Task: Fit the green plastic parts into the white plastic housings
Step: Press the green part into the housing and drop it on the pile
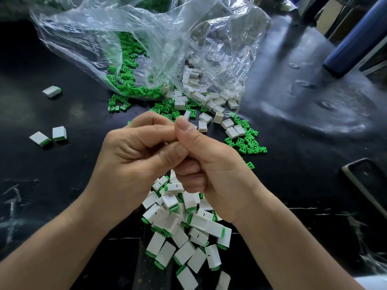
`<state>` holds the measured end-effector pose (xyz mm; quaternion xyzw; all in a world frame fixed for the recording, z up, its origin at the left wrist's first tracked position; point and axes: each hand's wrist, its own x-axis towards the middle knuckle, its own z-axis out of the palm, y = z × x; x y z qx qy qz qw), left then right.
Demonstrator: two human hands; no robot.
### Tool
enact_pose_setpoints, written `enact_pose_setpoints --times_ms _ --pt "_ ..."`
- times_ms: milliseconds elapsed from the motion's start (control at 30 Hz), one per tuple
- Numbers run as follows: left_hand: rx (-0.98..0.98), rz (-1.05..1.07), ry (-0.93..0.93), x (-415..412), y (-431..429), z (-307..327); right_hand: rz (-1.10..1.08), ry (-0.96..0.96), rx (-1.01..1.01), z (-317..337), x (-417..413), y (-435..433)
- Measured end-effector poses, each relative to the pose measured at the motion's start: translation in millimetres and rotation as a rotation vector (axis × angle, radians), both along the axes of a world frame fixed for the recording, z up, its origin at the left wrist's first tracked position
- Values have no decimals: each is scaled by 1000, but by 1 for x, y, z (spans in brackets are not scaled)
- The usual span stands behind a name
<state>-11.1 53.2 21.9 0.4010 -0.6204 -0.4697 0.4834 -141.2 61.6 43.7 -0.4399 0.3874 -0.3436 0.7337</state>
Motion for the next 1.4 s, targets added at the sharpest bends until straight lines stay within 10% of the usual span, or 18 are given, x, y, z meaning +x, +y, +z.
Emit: enact_pose_setpoints --times_ms 1400 --pt "303 -80 212 2 2 18 -31 292 -141 -5 -1 -4"
